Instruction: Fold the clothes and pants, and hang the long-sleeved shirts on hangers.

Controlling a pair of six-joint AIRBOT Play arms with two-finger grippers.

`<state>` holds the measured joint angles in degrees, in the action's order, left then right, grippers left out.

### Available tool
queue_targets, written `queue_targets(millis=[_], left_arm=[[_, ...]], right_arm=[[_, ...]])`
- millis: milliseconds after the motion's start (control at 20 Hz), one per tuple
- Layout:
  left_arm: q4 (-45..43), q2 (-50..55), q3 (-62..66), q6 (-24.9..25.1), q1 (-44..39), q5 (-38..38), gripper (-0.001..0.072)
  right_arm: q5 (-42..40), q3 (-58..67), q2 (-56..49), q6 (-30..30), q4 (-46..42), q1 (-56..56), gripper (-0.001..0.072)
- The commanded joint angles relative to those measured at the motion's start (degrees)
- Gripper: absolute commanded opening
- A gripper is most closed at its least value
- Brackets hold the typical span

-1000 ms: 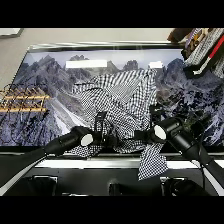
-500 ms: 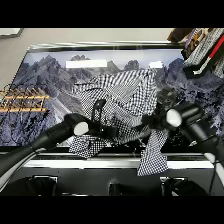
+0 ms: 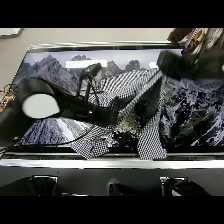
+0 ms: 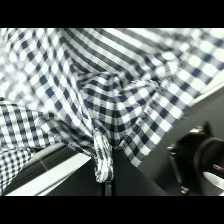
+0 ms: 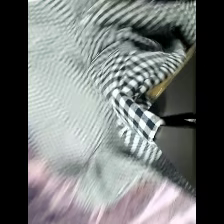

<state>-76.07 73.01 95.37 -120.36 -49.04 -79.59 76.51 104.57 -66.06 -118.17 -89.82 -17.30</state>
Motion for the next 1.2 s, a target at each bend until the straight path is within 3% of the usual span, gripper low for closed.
queue_targets(millis=[0,150,450,750,1150], left_arm=[[1.2,0.2,5.2,-5.9,-4.3,-6.5,0.0018],[1.7,2.0,3.4,-11.0,-9.9,-0.3,0.0017],[16.7,10.4,-3.5,-7.5,-11.4,9.0,0.0017],[21.9,21.2,-5.9,0.7,-10.4,12.7,0.0018],[22.8,29.2,-5.9,2.1,-9.2,17.1,0.0024]], right_arm=[[1.2,13.6,-5.2,2.0,3.8,0.3,0.0034],[6.1,13.7,-6.8,5.1,4.1,0.3,0.0035],[20.0,3.6,-8.3,18.0,-8.0,0.3,0.0035],[4.2,-24.5,-4.4,10.1,-8.2,0.3,0.0035],[-5.5,-43.2,-4.4,1.3,-9.2,0.3,0.0036]])
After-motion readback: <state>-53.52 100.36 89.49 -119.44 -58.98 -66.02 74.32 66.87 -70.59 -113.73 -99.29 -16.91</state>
